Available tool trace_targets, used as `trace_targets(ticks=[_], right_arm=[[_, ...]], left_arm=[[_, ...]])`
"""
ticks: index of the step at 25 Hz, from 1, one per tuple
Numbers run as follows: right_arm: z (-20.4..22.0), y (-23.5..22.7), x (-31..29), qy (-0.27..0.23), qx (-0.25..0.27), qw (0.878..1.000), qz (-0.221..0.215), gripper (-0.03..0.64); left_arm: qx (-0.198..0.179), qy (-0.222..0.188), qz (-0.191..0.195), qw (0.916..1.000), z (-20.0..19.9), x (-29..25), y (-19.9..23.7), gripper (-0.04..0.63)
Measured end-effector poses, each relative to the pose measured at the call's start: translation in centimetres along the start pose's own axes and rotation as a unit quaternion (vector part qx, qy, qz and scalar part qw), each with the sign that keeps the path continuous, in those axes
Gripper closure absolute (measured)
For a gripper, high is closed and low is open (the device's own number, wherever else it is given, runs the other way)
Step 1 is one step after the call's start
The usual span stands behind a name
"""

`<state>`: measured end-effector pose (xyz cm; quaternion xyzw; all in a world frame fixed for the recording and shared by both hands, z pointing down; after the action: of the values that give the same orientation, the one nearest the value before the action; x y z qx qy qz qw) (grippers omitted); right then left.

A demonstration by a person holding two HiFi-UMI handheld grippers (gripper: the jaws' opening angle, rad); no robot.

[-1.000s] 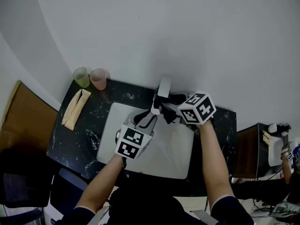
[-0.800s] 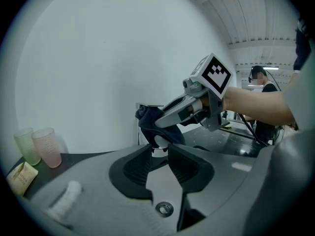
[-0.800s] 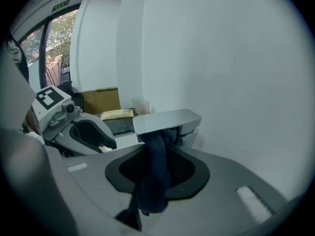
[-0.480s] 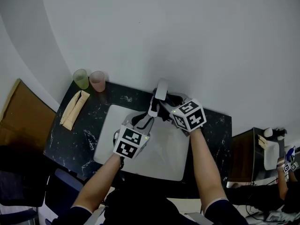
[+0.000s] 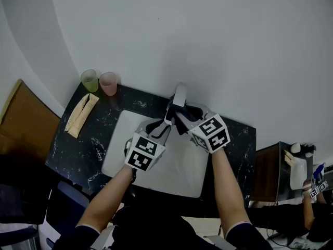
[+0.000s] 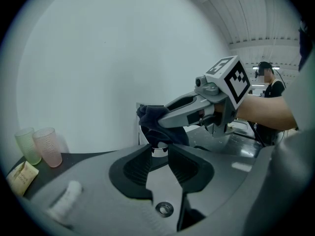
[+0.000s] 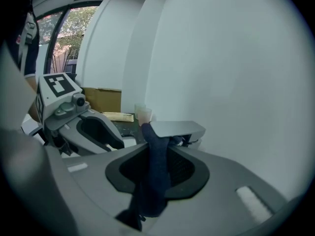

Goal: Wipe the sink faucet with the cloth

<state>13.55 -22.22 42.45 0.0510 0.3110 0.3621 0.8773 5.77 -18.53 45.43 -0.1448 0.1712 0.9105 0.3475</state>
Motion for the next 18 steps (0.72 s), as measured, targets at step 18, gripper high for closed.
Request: trace_targets(ticks=[18], right_arm=[[0.3, -1.1, -2.0, 0.065, 0.003, 0.998, -0.015, 0.515]], left_arm=[[0.0, -0.002, 0.002, 1.0, 0.1, 0.0, -0.1, 0.491]])
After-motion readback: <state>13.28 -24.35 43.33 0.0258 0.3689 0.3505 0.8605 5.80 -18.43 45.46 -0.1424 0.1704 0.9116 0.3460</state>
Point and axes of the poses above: the fingertips, and each gripper's own axes: x backward along the fingers, y to its left, z out of its underside, the point moved 3 cm from there along x, backward along the fingers, and after that the axes turned 10 degrees about x, right-handed, at the moved point
